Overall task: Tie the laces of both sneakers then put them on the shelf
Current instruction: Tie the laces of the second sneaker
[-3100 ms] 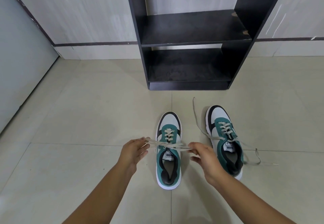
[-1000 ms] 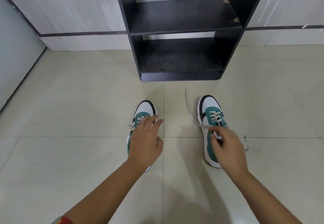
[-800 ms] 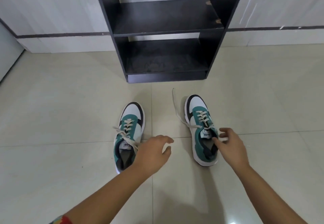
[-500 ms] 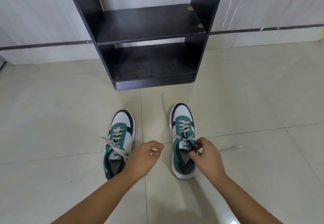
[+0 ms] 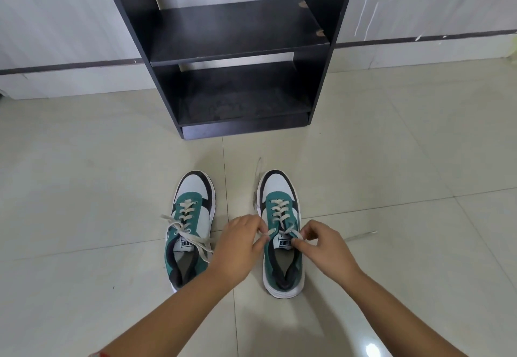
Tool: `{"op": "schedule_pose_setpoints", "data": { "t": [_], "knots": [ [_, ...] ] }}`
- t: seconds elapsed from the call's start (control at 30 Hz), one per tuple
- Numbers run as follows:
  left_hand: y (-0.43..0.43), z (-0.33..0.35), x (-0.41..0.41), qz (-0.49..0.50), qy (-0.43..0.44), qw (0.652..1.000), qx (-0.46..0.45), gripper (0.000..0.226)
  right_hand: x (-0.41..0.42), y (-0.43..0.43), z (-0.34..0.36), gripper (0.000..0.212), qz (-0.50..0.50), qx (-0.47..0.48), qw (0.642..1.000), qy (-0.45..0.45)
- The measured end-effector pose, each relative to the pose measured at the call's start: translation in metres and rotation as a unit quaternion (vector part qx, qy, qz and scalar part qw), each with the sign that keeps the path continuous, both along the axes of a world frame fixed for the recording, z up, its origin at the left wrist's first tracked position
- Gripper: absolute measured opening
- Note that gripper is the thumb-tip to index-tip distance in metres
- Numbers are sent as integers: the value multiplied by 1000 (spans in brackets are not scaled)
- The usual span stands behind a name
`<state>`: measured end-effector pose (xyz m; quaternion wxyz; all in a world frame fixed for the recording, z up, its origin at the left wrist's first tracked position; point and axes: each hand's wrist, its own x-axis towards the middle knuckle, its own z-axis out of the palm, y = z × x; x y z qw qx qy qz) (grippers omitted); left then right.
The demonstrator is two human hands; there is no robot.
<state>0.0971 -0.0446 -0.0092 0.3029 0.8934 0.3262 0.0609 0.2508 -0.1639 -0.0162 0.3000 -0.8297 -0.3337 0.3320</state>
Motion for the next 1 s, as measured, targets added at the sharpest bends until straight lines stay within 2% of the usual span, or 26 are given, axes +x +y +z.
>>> {"op": "schedule_pose_setpoints", "data": {
  "t": [0.13,0.2,0.27,0.33,0.4,0.43,0.47,0.53,0.6,0.63,0.77,0.9,1.0],
  "knots": [
    [14,18,-7,28,-10,999,15,23,19,3,17,17,29,-5,996,86],
    [27,19,-12,34,-14,997,63,38,32,1,27,18,40,-18,997,60],
    [39,17,-14,40,37,992,116,51,41,-1,35,21,62,-77,992,-75],
    [46,14,-14,27,157,973,166,48,45,-4,39,29,102,-177,945,-256],
    [43,7,-13,4,233,957,172,38,43,-6,36,38,145,-263,891,-341],
    [39,3,-12,-7,222,962,158,35,39,-6,32,42,165,-285,877,-349],
    [34,0,-10,-16,180,975,133,34,35,-4,29,46,182,-283,876,-345],
    [23,-3,-4,-33,74,994,74,32,26,1,23,47,195,-189,914,-302],
    [14,-4,3,-44,28,998,45,27,15,8,21,38,183,-78,953,-230],
    [11,-4,5,-40,17,998,38,25,9,10,21,32,174,-54,961,-207],
    [9,-5,5,-17,-6,998,57,13,2,12,22,15,111,-28,981,-155],
    [11,0,4,-1,2,998,68,14,7,13,20,3,89,-53,989,-104],
    [12,2,5,-5,51,994,98,22,5,16,18,12,87,-62,991,-79]
  ]
}}
